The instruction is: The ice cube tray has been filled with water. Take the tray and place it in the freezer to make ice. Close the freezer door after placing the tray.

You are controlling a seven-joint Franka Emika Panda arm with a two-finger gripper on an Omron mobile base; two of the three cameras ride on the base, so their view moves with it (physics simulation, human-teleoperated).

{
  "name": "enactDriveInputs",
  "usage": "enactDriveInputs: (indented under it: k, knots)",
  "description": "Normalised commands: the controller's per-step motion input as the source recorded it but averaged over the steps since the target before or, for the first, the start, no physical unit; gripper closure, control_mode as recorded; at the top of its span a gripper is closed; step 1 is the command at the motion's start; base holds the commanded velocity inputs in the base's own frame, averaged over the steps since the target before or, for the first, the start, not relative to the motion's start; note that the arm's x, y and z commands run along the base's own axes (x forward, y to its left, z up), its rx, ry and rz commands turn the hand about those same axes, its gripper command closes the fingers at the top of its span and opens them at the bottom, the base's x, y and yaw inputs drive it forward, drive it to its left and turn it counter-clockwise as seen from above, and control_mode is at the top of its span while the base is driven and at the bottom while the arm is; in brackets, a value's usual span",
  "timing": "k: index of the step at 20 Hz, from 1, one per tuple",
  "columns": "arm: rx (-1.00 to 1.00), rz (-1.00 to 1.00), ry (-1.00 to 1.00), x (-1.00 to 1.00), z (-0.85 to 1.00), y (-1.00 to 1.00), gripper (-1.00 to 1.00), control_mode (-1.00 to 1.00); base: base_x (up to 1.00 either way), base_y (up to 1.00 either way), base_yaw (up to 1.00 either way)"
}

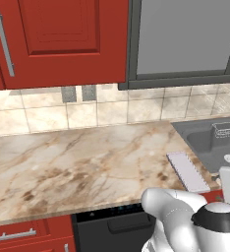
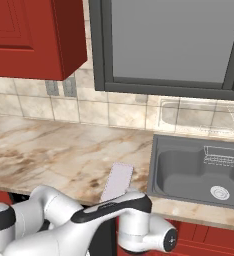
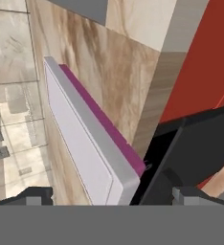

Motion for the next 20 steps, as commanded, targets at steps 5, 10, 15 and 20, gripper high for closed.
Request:
enactDriveInputs:
  k: [5,10,15,20]
  knots:
    - [0.0,0.0,0.0,0.15,-0.1,0.11,-1.0,-1.0,0.0,0.0,0.0]
    - [0.0,0.0,0.0,0.14,-0.11,0.14,-1.0,-1.0,0.0,0.0,0.0]
    - [0.0,0.0,0.0,0.12,-0.12,0.13,-1.0,-1.0,0.0,0.0,0.0]
    - [0.0,0.0,0.0,0.11,-0.12,0.12,-1.0,-1.0,0.0,0.0,0.0]
